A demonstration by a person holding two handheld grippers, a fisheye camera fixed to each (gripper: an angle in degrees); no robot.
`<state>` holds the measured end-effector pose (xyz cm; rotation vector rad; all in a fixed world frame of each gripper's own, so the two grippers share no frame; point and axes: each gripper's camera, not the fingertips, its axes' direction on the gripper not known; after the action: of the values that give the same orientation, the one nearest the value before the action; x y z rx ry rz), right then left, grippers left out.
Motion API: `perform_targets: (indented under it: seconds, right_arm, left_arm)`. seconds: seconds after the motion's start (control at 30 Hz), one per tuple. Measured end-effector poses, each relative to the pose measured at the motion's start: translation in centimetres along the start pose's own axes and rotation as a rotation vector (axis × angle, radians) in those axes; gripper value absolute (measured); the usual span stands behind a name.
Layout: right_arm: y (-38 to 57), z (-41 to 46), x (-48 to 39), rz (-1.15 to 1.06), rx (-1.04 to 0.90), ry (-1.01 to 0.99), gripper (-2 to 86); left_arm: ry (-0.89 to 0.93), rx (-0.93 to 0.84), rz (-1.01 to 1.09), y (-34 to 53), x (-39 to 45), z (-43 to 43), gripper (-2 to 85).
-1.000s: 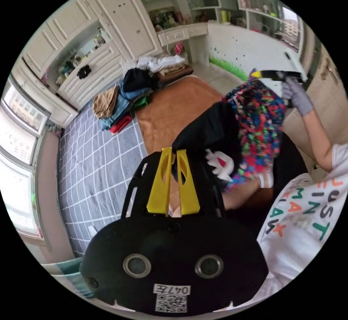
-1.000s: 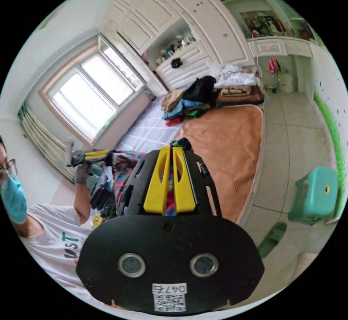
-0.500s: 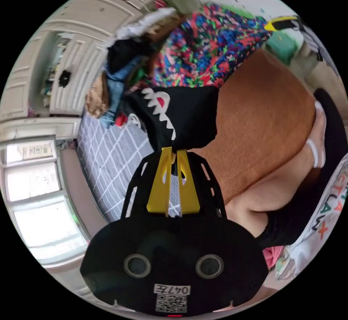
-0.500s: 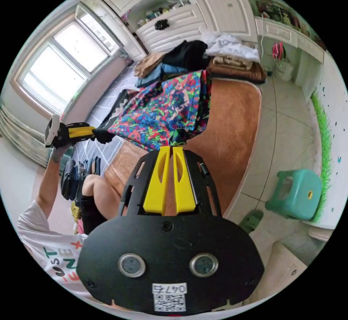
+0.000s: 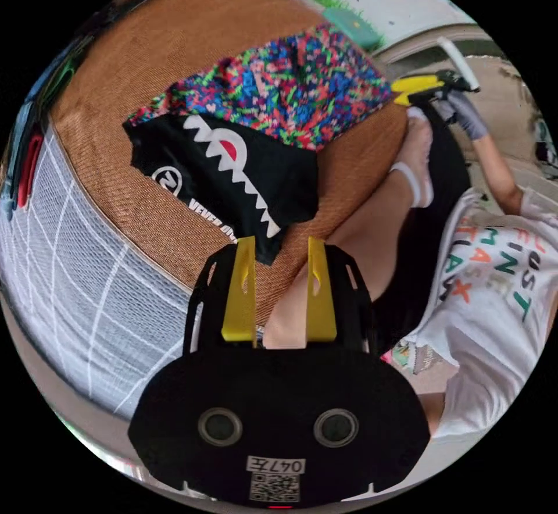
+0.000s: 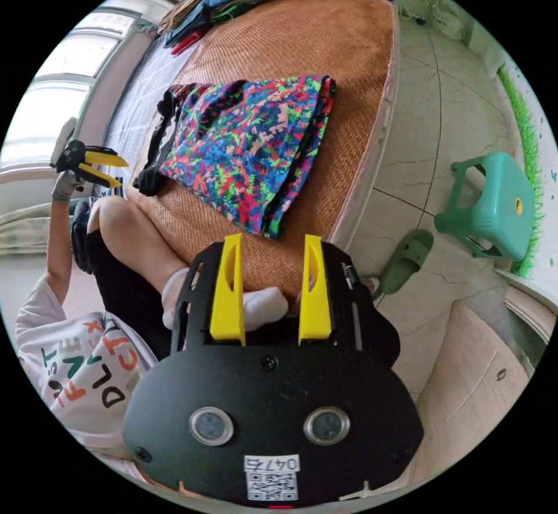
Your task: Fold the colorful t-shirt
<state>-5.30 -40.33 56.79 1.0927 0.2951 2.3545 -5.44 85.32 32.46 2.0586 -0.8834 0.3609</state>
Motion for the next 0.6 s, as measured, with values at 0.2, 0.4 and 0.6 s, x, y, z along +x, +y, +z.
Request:
perform_targets:
  seconds: [0.2, 0.4, 0.6]
  right_arm:
    - [-2.4, -6.8, -0.4, -0.050, 0.289, 0.099, 6.4]
    - [-8.5, -6.1, -1.5, -0.105, 0.328, 0.210, 5.6]
    - [-10.9, -4.0, -2.9, -0.134, 0.272, 0.258, 3.6]
  left_arm:
    - [0.108, 0.376, -0.181, 4.3, -10.0, -1.8, 11.5]
    - [0.259, 0.678, -0.333, 3.6, -19.9, 2.2, 8.8]
    - [0.128, 0.573, -0.359, -0.8, -24.9, 5.6, 7.4]
